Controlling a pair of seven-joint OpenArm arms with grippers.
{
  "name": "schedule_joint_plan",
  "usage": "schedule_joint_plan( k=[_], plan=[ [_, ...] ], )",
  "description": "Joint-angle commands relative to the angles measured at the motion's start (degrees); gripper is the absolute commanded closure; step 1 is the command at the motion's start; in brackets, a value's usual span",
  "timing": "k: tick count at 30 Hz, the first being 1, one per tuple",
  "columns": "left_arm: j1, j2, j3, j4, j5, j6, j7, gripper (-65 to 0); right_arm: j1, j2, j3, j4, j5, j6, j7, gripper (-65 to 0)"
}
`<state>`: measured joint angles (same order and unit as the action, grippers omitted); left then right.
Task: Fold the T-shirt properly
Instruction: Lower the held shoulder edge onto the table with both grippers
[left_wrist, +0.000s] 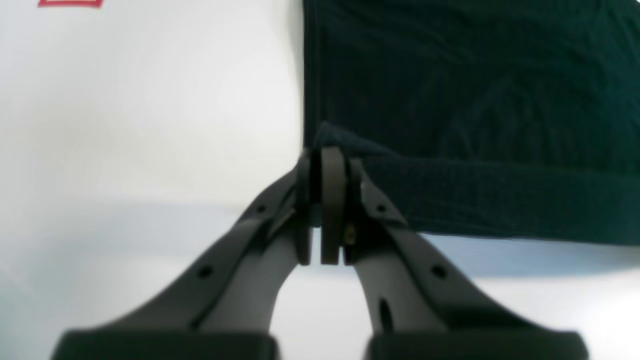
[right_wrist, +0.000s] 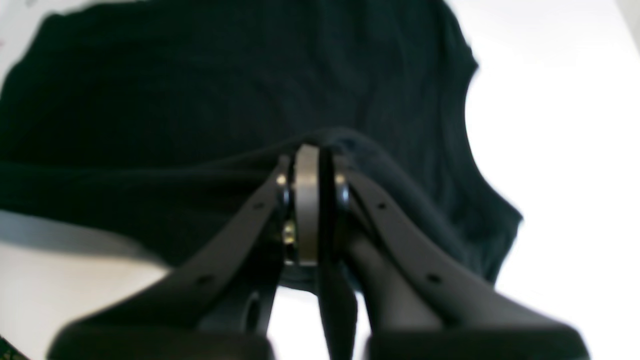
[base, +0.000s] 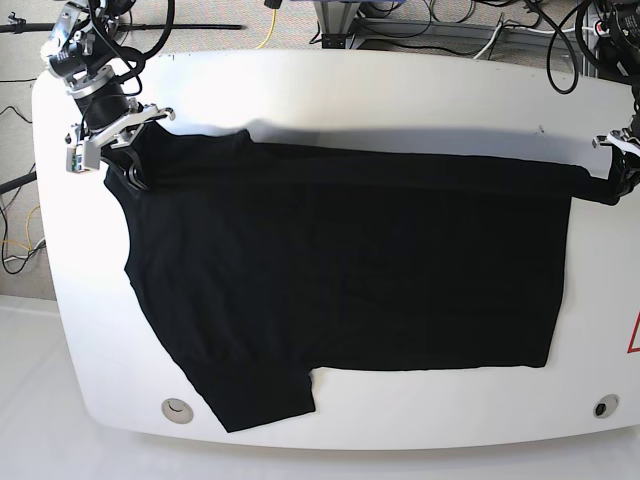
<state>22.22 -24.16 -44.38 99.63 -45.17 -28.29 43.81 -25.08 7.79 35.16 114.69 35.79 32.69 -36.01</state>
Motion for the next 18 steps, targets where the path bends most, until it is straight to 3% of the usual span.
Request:
schedule_joint_plan(
  k=[1, 18],
  plan=[
    [-1.5, -1.2, 0.2, -0.5, 0.4, 0.1, -0.5, 0.0, 2.3, 0.7, -0.1, -1.7, -0.4, -0.5, 2.0, 0.0],
    [-6.5, -1.1, 6.7, -2.3, 6.6, 0.5, -0.9, 0.0, 9.2, 3.0, -1.5, -9.5, -3.4, -0.5, 2.1, 0.0]
  ],
)
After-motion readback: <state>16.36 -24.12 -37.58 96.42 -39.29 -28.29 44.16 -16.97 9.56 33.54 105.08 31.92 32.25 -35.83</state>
